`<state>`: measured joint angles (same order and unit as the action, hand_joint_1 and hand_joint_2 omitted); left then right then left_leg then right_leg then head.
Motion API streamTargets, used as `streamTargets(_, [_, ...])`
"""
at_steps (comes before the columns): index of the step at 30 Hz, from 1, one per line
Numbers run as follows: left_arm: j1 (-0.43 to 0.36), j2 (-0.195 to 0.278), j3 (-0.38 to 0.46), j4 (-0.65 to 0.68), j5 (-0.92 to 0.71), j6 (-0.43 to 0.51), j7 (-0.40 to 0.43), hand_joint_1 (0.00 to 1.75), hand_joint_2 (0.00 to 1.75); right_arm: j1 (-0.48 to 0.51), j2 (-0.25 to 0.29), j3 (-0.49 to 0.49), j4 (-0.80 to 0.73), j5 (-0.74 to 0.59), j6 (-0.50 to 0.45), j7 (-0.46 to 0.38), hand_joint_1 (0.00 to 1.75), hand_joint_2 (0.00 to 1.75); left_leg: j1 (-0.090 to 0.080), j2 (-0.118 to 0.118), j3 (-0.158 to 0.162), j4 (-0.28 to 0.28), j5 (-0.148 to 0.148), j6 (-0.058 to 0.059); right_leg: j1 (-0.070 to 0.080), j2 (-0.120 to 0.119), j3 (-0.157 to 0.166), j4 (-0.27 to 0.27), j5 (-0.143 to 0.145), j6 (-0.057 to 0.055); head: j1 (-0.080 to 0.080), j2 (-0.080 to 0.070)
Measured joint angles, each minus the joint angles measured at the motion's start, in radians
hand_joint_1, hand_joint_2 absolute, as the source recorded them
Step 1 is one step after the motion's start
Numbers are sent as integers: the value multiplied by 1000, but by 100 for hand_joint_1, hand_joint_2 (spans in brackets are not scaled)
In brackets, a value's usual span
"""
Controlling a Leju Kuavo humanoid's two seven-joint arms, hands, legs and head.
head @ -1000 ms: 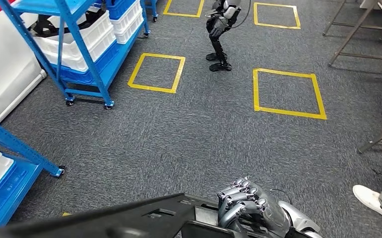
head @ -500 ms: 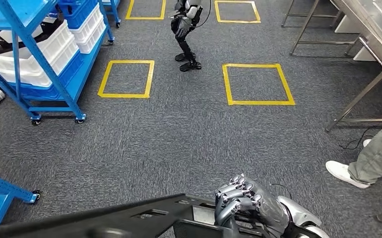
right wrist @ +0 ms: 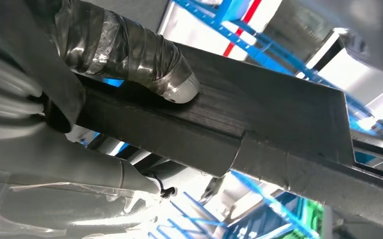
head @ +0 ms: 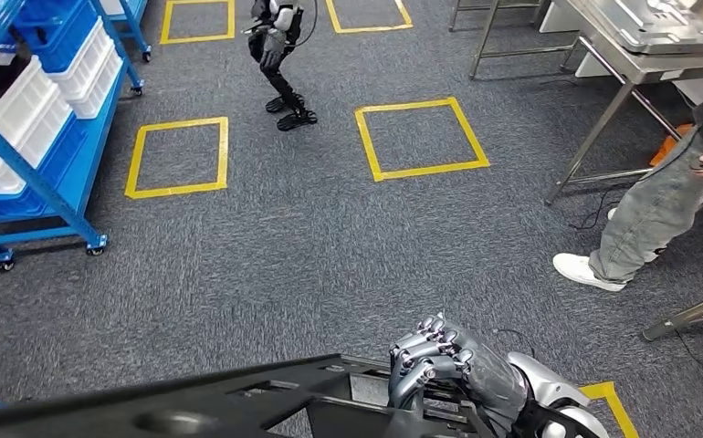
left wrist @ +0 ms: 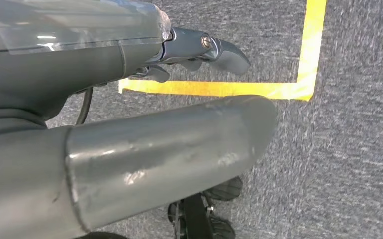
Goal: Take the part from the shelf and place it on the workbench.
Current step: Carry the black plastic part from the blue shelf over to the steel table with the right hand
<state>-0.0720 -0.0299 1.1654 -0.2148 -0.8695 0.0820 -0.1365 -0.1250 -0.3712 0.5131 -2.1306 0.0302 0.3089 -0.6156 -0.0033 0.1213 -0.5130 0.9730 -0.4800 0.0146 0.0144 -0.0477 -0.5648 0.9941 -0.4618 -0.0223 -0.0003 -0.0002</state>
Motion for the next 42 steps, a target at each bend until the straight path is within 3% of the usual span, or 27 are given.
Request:
streamTargets(1, [-2,0,0,0,0,3,5,0,0,2,-1,0,-1,3,-6,-2,175,175,1,-5,2,4,-5,-6,-2,11,2,-5,3,-4,0,0])
streamTargets(3, [-3,-1,1,0,-1,8,14,0,0,4,-4,-1,-5,8,-17,-9,175,175,6,-54,-19,58,-41,-16,-9,31,8,-17,11,-15,0,0])
streamTargets(5, [2,-2,2,0,-1,11,18,0,0,6,-5,-1,-6,8,-22,-14,175,175,11,-106,-83,189,-106,-22,-12,52,8,-19,15,-21,0,0])
streamTargets(7, [8,-2,3,0,-1,13,21,0,0,9,-6,-1,-6,8,-23,-15,175,175,13,-115,-142,297,-134,-27,-12,79,8,-16,14,-21,0,0])
streamTargets(8, [9,-2,3,0,-1,14,22,0,0,11,-7,-1,-6,8,-23,-15,175,175,14,-116,-150,300,-118,-28,-12,93,8,-14,14,-20,0,0])
streamTargets(10, [10,-2,3,0,-1,14,23,0,0,11,-7,-1,-6,8,-23,-15,175,175,17,-134,-109,191,-42,-28,-15,121,8,-6,10,-16,0,0])
streamTargets(11, [9,-2,4,0,-1,14,23,0,0,11,-7,-1,-6,8,-23,-15,175,175,19,-161,-79,119,-10,-27,-15,133,8,-2,7,-12,0,0])
streamTargets(13, [9,-2,6,0,-1,14,23,0,0,12,-8,-1,-6,8,-23,-15,175,175,20,-201,-39,27,17,-21,-17,157,3,3,4,0,0,0])
streamTargets(14, [9,-2,7,0,-1,14,23,0,0,13,-8,-1,-7,8,-23,-15,175,175,19,-206,-34,16,14,-16,-19,168,0,2,4,7,0,0])
streamTargets(16, [6,-2,9,0,-1,15,23,0,0,15,-11,-2,-7,8,-23,-15,175,175,18,-180,-30,7,19,-2,-22,186,-6,2,8,21,0,0])
streamTargets(18, [3,-3,9,0,-1,15,23,0,0,15,-14,-3,-9,8,-24,-15,175,175,22,-153,-28,-3,27,13,-20,146,-29,42,-19,29,0,0])
streamTargets(20, [6,-4,11,0,-1,15,23,0,0,15,-17,-5,-9,8,-24,-15,175,175,20,-125,-28,-6,28,20,-20,81,-89,161,-88,36,1,0])
streamTargets(22, [10,-4,14,0,1,13,22,0,0,17,-19,-5,-9,9,-22,-15,175,175,17,-95,-28,-5,26,21,-25,58,-148,277,-132,43,1,0])
streamTargets(23, [10,-4,16,0,3,12,20,0,0,18,-19,-5,-9,10,-19,-14,175,175,16,-81,-27,-5,24,20,-27,54,-154,289,-125,45,1,0])
streamTargets(24, [9,-4,17,0,5,11,17,0,0,19,-20,-5,-9,10,-15,-12,175,175,16,-68,-26,-5,22,18,-28,49,-139,260,-102,46,1,0])
streamTargets(25, [8,-5,18,0,6,9,15,0,0,19,-22,-5,-9,11,-12,-10,175,175,16,-57,-23,-5,19,16,-28,38,-104,197,-68,45,1,0])
streamTargets(27, [6,-6,19,0,8,8,12,0,0,14,-26,-5,-9,7,-4,-5,175,175,12,-37,-15,-3,12,8,-23,-7,-27,56,-17,36,1,0])
streamTargets(28, [5,-7,19,0,8,7,11,0,0,9,-27,-5,-9,2,1,-1,175,175,10,-28,-11,-2,8,2,-20,-21,-5,16,-7,31,0,0])
streamTargets(29, [5,-7,19,0,8,5,11,0,0,3,-28,-5,-9,-5,7,4,175,175,8,-18,-8,-1,5,-3,-17,-25,2,1,-5,26,0,0])
streamTargets(31, [0,-8,20,0,8,-2,7,0,0,-12,-28,-4,-7,-18,17,18,175,175,9,-5,-3,0,0,-16,-17,0,0,1,-1,15,0,0])
streamTargets(33, [-6,-9,20,0,8,-9,0,0,0,-24,-28,-4,-5,-25,24,31,175,175,13,-36,-10,28,-23,-26,-22,19,3,-6,4,1,0,0])
streamTargets(35, [-4,-10,22,0,8,-12,-4,0,0,-32,-28,-3,-3,-27,28,39,175,175,16,-92,-63,142,-87,-30,-23,38,4,-9,7,-8,0,0])
streamTargets(37, [3,-11,24,0,9,-12,-4,0,0,-35,-28,-1,1,-28,31,42,175,175,16,-115,-137,286,-143,-31,-21,63,4,-8,6,-12,0,0])
streamTargets(38, [6,-11,25,0,9,-12,-2,0,0,-34,-28,0,3,-29,30,43,175,175,16,-117,-157,316,-142,-31,-20,77,5,-7,6,-12,0,0])
streamTargets(39, [7,-11,25,0,9,-11,1,0,0,-34,-28,0,5,-30,30,43,175,175,16,-118,-161,311,-122,-30,-20,91,6,-7,5,-12,0,0])
streamTargets(40, [7,-12,26,0,9,-9,5,0,0,-34,-28,0,5,-31,30,43,175,175,16,-121,-147,268,-87,-27,-20,104,8,-6,5,-11,0,0])
streamTargets(42, [6,-12,26,0,8,-7,12,0,0,-34,-29,0,6,-34,29,43,175,175,16,-154,-83,117,-10,-19,-20,129,11,-4,2,-6,0,0])
